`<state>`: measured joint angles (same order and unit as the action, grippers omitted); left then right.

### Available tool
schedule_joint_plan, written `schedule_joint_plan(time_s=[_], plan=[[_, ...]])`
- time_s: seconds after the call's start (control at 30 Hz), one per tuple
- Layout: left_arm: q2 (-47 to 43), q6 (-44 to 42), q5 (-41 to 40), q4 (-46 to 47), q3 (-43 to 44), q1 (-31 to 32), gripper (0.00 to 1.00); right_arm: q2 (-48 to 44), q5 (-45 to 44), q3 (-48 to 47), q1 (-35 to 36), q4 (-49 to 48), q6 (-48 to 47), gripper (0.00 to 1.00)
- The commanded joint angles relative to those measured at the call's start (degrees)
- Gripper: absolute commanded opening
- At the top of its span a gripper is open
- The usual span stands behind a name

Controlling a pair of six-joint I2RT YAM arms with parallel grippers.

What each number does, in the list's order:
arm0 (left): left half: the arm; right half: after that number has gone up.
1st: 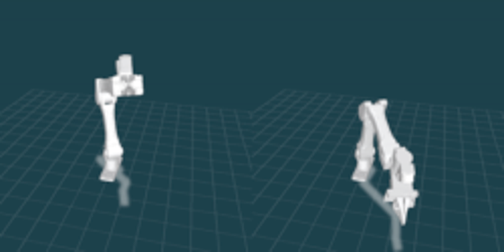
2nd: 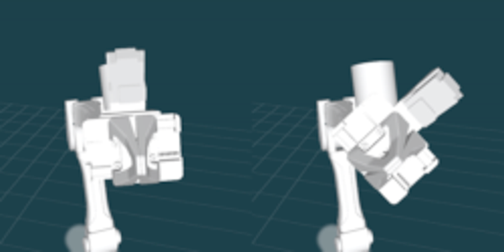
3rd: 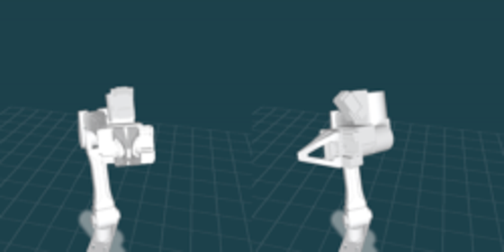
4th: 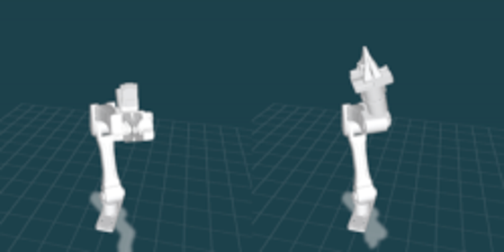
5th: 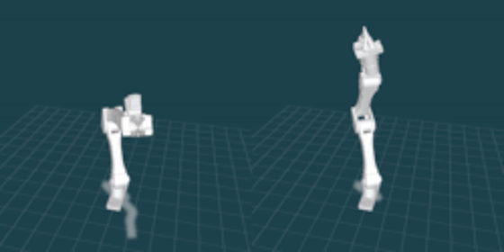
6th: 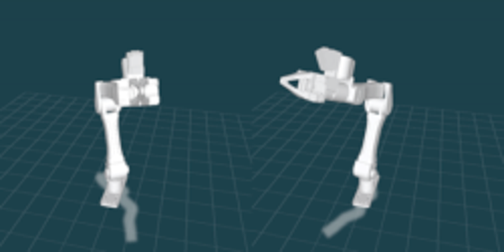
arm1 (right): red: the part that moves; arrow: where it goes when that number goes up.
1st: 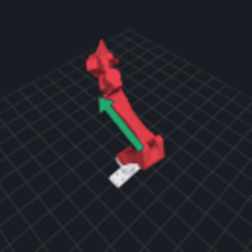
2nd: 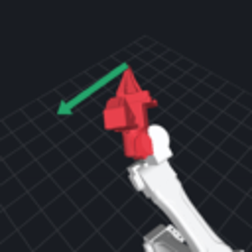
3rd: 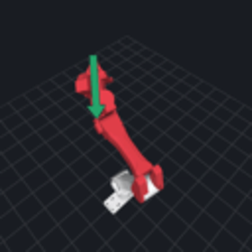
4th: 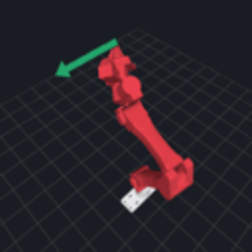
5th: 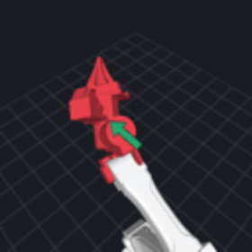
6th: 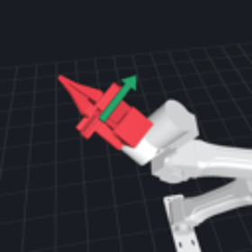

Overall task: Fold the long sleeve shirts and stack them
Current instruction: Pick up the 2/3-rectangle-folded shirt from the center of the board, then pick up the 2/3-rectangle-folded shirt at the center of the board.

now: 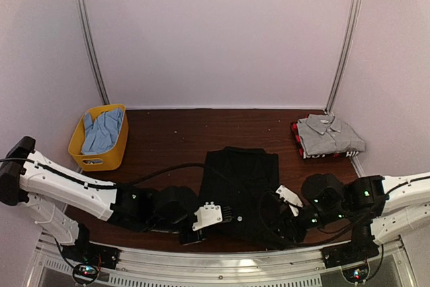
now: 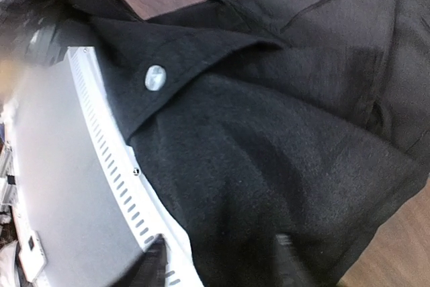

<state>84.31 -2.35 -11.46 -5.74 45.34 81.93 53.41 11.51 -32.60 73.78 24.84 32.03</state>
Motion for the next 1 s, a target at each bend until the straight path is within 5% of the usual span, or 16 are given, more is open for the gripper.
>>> schedule_joint_plan(time_s=[0.0, 0.07, 0.5, 0.8, 0.97], plan=[[-2.02, 5.26, 11.13, -3.79, 3.65, -3.16, 0.00, -2.24, -5.01, 0.14, 2.31, -1.25, 0.65, 0.94], [-1.84, 6.03, 15.52, -5.10, 4.61, -4.62, 0.00, -1.86, -6.85, -0.17, 4.19, -1.56, 0.83, 1.00], [2.08, 8.90, 31.72, -12.78, 9.60, -12.25, 0.00, 5.22, -29.92, -6.42, 17.56, 4.13, 2.65, 1.00], [0.73, 9.14, 40.70, -16.17, 11.98, -15.22, 0.00, 15.04, -35.89, -10.35, 21.83, 8.59, 3.64, 1.00], [-0.07, 8.23, 43.95, -17.43, 12.05, -15.22, 0.00, 16.64, -37.11, -11.36, 22.12, 9.91, 3.31, 0.89]])
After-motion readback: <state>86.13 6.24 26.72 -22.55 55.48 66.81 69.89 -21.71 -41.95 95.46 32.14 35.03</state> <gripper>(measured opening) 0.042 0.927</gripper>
